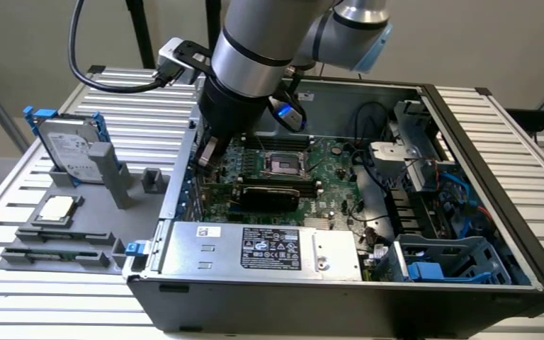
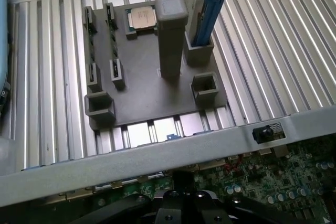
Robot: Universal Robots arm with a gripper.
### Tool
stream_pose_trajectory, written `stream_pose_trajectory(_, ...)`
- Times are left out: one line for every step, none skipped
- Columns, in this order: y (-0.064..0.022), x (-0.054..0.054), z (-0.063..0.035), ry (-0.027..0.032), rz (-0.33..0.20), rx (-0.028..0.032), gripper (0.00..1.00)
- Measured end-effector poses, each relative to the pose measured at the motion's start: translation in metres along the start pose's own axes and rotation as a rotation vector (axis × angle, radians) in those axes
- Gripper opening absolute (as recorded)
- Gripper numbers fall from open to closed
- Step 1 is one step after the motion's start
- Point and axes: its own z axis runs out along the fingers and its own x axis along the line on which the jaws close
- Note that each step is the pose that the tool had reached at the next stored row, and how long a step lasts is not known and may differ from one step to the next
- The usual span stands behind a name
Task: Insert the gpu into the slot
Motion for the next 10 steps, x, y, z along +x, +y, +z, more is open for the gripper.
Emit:
stream_pose_trajectory(-0.0001,0.0,0.0002,0.0011,0.001,0.0003,0.11)
stream_pose_trajectory(0.0,0.0,0.0003,0.001,0.002,0.0006,0.11)
stream_pose_trajectory(0.0,0.0,0.0004,0.0004,0.003,0.0007,0.11)
stream_pose_trajectory(0.0,0.0,0.0003,0.0,0.004,0.0009,0.11)
stream_pose_trajectory(-0.0001,0.0,-0.0005,-0.0009,0.005,0.0011,0.11)
stream_pose_trajectory(-0.0004,-0.001,-0.0017,-0.0025,0.005,0.0015,0.11)
stream_pose_trajectory(-0.0013,-0.001,-0.0039,-0.0021,0.006,0.0015,0.11)
stream_pose_trajectory(-0.0023,-0.001,-0.0072,-0.0002,0.006,0.0011,0.11)
stream_pose_trajectory(-0.0033,-0.002,-0.0093,-0.0004,0.006,0.0011,0.11)
stream_pose_trajectory(-0.0044,-0.002,-0.0109,-0.0006,0.006,0.0017,0.11)
